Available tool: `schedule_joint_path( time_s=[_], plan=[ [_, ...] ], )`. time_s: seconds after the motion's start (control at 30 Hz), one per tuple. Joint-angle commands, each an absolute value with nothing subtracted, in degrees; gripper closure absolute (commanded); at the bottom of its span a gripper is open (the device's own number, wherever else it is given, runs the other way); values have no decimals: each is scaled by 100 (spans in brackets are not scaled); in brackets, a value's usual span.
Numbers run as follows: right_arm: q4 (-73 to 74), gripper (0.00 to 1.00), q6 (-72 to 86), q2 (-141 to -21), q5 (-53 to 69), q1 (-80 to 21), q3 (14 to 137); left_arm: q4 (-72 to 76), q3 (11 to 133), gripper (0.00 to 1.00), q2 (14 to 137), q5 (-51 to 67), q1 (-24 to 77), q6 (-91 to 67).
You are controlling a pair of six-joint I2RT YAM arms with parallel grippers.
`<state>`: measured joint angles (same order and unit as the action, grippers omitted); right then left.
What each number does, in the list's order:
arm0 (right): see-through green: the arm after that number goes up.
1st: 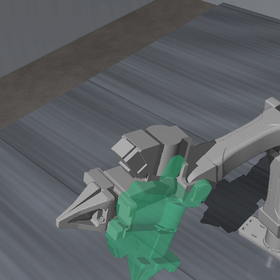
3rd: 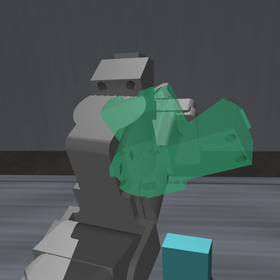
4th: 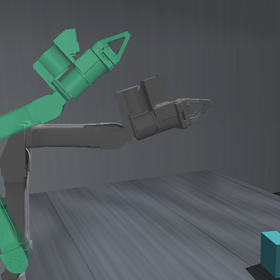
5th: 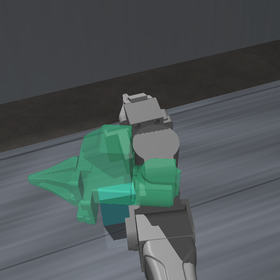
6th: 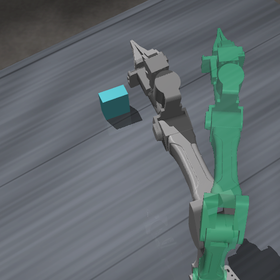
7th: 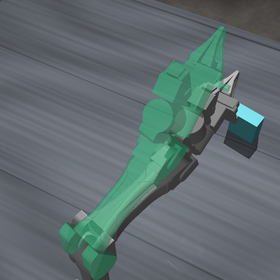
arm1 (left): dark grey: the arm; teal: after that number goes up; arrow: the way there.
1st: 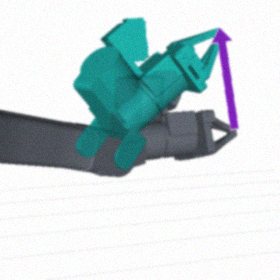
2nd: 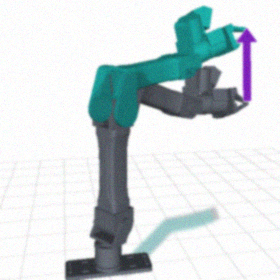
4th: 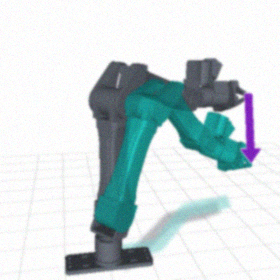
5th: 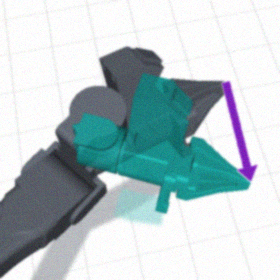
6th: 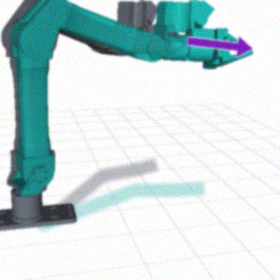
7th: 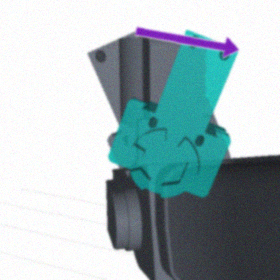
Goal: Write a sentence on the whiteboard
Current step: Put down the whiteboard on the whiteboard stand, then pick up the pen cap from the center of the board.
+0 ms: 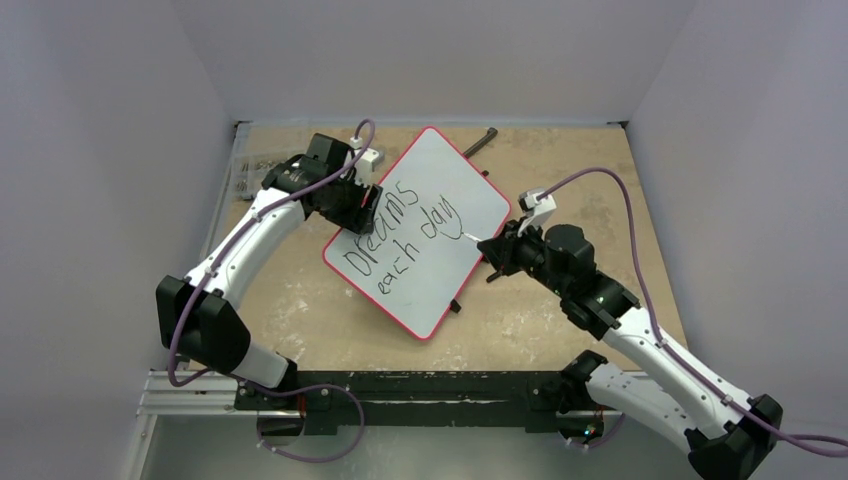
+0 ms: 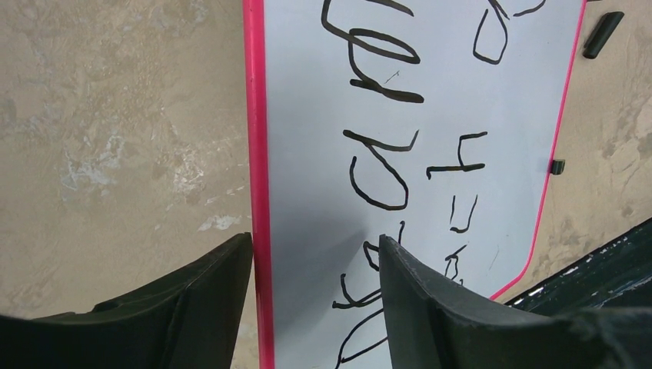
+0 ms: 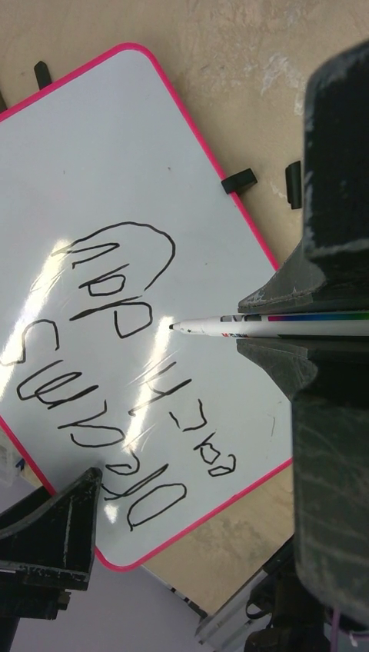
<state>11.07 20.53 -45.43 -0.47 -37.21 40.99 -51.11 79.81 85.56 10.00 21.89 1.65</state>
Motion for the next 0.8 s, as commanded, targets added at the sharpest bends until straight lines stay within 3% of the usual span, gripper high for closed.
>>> schedule_joint_path(
  time_s=[0.0, 0.33, 0.53, 0.77],
  plan=[
    [761, 100, 2101, -4583, -15, -3742, 4120, -5010, 8057, 39, 8333, 924, 2218, 150],
    [849, 100, 2029, -4679, -16, -3744, 4347, -5008, 8109, 26, 8131, 757, 2214, 156],
    [943, 100, 1979, -4745, -15, -3743, 4543, -4834, 7966, 12, 7813, 433, 2215, 155],
    [1089, 100, 1925, -4775, -48, -3744, 4875, -4546, 7734, 10, 7190, 280, 2340, 294]
  ],
)
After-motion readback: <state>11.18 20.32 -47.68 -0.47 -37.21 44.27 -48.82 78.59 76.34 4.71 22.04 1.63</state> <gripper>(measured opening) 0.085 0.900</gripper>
